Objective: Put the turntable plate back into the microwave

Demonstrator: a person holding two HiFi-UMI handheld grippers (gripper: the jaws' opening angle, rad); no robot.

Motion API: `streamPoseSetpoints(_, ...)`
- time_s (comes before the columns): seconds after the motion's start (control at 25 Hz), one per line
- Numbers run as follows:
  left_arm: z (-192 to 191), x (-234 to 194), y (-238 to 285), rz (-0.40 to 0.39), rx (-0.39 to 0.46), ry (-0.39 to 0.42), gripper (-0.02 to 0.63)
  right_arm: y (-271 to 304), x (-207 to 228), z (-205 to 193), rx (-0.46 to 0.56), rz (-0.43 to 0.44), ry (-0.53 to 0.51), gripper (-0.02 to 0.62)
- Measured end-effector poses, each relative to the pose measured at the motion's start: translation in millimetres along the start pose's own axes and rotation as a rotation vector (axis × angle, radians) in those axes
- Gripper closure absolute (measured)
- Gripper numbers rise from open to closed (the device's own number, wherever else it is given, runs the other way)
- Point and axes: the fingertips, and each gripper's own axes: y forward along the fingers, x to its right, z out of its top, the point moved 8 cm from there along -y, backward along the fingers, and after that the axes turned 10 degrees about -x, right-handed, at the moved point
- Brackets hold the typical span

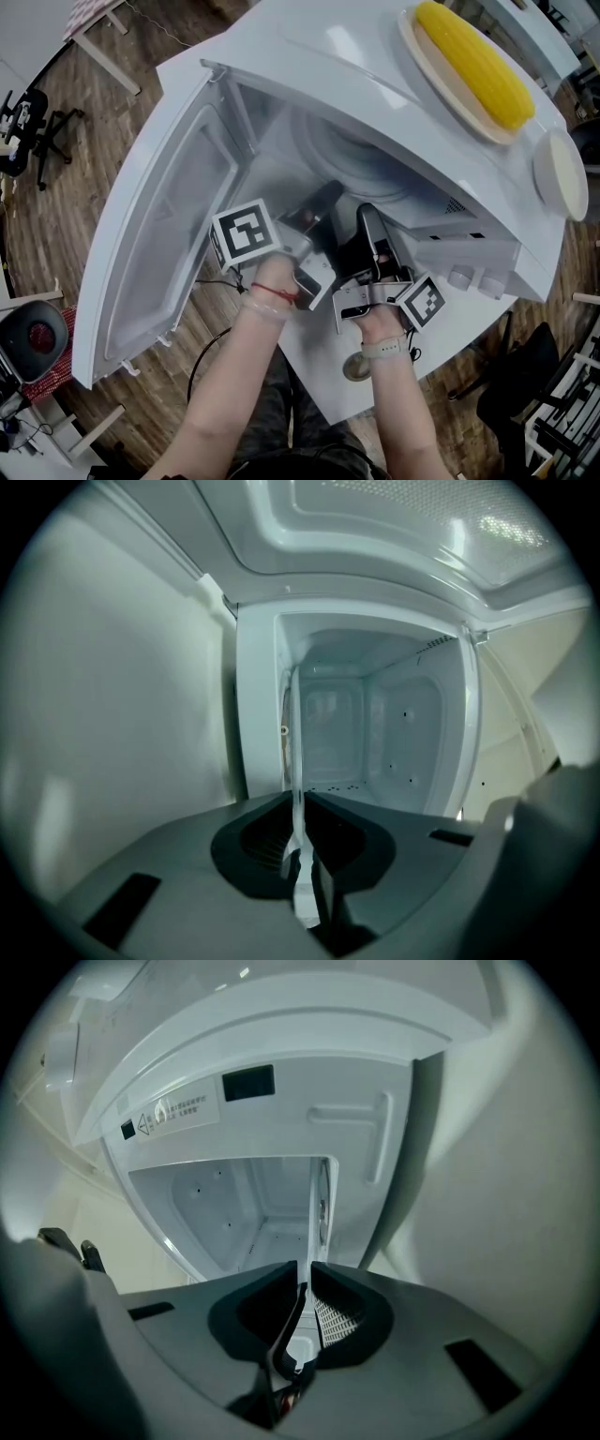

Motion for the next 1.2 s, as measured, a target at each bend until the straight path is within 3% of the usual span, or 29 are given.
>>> streamPoseSetpoints(0.16, 1, 0, -3, 0.011, -0.003, 0.021, 0.569, 3, 3, -3, -0.006, 0.0, 0.012, 0.551)
streamPoseSetpoints(0.88, -23, 1, -16, -0.088, 0.016, -0.017, 0.571, -20, 3, -14, -0.045, -0.007, -0.028, 0.551)
streamPoseSetpoints(1.2, -56, 10, -28, -0.107, 0.009, 0.049, 0.571, -45, -7, -28, -0.102, -0.02, -0.099, 0.551)
